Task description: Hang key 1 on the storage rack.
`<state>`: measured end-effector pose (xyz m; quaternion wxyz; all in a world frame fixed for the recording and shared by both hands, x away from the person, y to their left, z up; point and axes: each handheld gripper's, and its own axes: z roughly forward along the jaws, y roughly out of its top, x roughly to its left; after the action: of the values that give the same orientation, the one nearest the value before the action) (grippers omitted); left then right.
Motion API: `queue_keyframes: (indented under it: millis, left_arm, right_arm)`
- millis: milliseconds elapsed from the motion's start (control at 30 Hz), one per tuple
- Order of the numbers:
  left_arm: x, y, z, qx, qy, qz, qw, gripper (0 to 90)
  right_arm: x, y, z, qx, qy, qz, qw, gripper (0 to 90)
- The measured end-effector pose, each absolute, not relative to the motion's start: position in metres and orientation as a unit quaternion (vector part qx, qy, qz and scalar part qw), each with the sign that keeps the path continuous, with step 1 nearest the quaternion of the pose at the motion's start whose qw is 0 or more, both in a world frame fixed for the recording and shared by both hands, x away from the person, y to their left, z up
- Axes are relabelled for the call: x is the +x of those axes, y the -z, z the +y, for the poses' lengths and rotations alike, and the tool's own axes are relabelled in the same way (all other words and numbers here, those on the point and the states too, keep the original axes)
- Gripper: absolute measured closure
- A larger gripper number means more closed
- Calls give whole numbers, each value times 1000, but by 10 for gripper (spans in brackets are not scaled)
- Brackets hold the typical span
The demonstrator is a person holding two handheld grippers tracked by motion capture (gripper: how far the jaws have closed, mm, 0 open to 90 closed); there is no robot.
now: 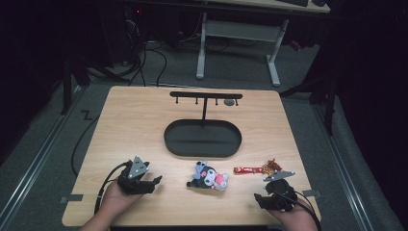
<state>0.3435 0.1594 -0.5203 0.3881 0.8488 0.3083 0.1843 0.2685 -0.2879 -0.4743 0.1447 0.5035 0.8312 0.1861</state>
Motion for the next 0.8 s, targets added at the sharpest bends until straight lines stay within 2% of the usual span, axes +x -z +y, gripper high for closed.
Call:
queue_keyframes:
  millis: [200,433,567,800]
  left_arm:
    - [344,521,159,850,-181,308,387,292]
    - [343,521,158,852,-181,304,386,292]
    - [344,523,157,854,-178,302,384,292]
    - [344,524,155,855,-178,300,383,292]
  right_arm:
    - [269,475,-295,509,-179,831,133,376]
    - [271,470,-302,509,-175,831,141,355]
    - [281,461,-312,527,-164,825,123,351]
    - [300,453,-318,524,-141,830,130,337]
